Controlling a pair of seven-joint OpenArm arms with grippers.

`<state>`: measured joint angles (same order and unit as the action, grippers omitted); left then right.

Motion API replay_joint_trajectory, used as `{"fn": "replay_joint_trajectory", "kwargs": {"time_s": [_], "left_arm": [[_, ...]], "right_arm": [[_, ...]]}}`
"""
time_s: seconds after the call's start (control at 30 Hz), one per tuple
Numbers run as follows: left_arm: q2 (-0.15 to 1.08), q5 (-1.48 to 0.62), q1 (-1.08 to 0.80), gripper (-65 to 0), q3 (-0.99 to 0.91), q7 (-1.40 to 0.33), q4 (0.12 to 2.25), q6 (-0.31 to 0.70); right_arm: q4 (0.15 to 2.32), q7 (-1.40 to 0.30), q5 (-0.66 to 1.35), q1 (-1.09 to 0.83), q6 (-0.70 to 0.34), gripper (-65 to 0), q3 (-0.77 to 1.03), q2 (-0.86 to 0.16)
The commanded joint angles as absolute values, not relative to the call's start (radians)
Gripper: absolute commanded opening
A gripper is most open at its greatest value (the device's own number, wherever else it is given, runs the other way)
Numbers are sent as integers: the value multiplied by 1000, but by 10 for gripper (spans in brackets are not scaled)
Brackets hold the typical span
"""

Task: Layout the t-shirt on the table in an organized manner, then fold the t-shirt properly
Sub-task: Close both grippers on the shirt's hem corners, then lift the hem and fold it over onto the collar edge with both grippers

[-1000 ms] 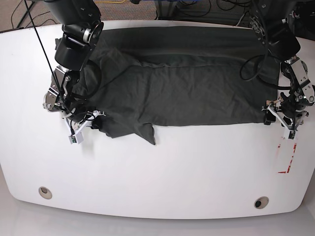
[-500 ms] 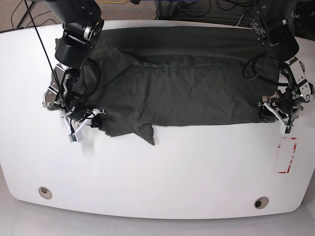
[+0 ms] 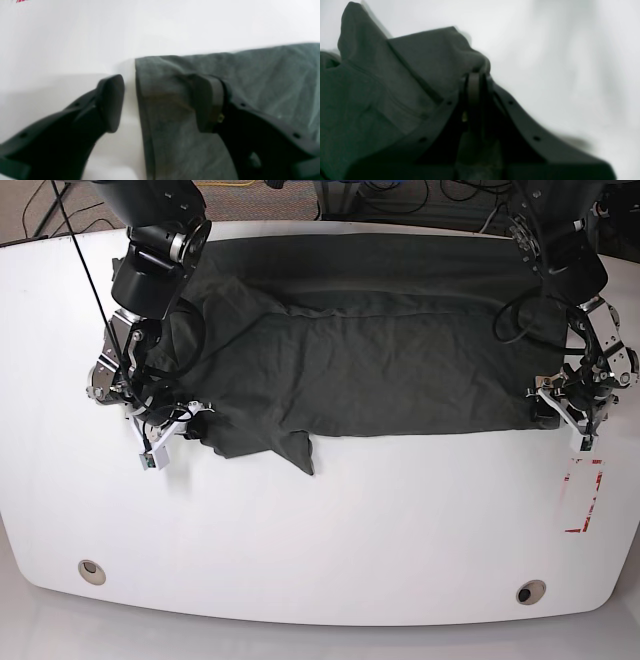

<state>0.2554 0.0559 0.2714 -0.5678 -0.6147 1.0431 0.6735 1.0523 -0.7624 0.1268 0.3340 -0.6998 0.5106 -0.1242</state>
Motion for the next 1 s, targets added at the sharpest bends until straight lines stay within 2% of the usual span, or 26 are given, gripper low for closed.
{"fn": "replay_joint_trajectory", "kwargs": {"time_s": [0.0,0.1,0.17,0.43,0.53,0.97], "left_arm": [[269,45,292,-374,-549,-601,1056,674],[266,42,292,-489,-510,-602,1056,674],[257,42,292,-533,-495,-602,1056,674],[245,42,292,-619,-460,-602,1056,682],[242,42,292,-640,-460,-602,1061,698],[242,39,248,-642,-463,-605,1231,698]], "right_arm": [[1064,-777,107,348,-698,-650,510,-130],[1064,-777,107,348,-698,-650,510,-130],[1064,-777,107,348,-698,-650,510,-130],[1066,-777,108,348,-698,-650,510,-130],[1067,-779,110,348,-698,-650,510,-130],[1274,-846,107,314,-698,-650,510,-130]]}}
